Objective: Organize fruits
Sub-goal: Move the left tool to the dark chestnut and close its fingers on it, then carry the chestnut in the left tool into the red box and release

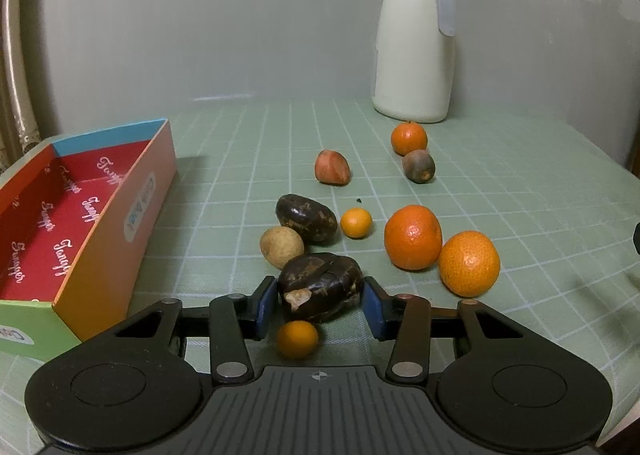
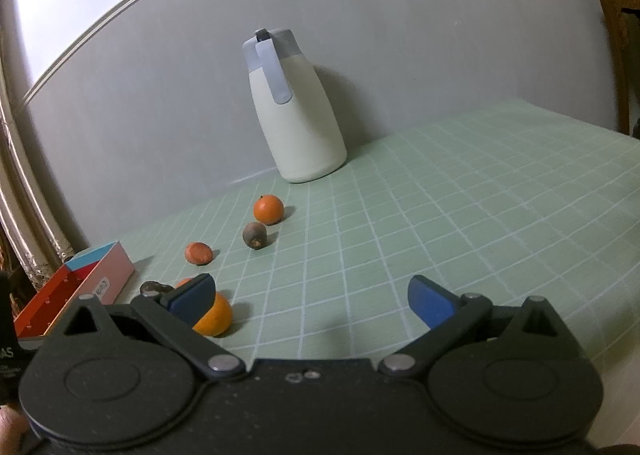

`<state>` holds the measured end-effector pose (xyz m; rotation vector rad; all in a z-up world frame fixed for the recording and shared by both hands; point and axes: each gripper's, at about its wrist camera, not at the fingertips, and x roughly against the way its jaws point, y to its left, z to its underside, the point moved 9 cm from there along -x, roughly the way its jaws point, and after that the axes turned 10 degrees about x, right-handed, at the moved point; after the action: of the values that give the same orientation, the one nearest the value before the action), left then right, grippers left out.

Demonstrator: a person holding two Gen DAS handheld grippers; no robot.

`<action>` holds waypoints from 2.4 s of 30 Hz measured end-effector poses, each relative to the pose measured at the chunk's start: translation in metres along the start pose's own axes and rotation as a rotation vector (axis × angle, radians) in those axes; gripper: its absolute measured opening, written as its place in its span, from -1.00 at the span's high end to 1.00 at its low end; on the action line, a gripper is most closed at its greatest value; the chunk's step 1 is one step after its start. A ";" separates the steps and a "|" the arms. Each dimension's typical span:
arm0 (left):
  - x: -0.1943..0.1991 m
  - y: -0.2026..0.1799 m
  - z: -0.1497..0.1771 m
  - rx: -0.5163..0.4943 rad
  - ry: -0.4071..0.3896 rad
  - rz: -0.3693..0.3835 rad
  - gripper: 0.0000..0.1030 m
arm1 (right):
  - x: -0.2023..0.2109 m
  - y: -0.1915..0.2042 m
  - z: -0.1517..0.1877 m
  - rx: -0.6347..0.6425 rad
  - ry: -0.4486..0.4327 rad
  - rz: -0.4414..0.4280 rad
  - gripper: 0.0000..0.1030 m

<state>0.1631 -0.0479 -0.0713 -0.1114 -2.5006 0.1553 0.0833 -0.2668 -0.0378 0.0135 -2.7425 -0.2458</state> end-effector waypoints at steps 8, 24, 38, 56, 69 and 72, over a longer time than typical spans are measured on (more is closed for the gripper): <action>0.001 0.002 0.000 0.008 -0.005 0.000 0.12 | 0.001 0.001 0.000 0.000 -0.003 0.006 -1.00; 0.009 0.005 -0.009 0.025 -0.078 0.002 0.12 | 0.001 0.002 0.000 0.011 -0.005 0.001 -1.00; 0.058 0.080 -0.056 0.091 -0.273 -0.160 0.12 | -0.005 0.013 0.002 0.030 0.013 -0.020 -1.00; 0.027 0.222 -0.059 0.295 -0.132 -0.449 0.12 | -0.026 0.070 0.010 0.116 0.050 -0.086 -1.00; 0.046 0.209 -0.062 0.339 -0.183 -0.450 -0.69 | -0.030 0.069 0.013 0.132 0.063 -0.081 -1.00; 0.066 0.203 -0.058 0.320 -0.236 -0.460 -0.81 | -0.030 0.066 0.013 0.123 0.065 -0.080 -1.00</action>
<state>0.1532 0.1657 -0.0141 0.6413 -2.6190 0.3892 0.1073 -0.1979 -0.0493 0.1625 -2.6912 -0.0964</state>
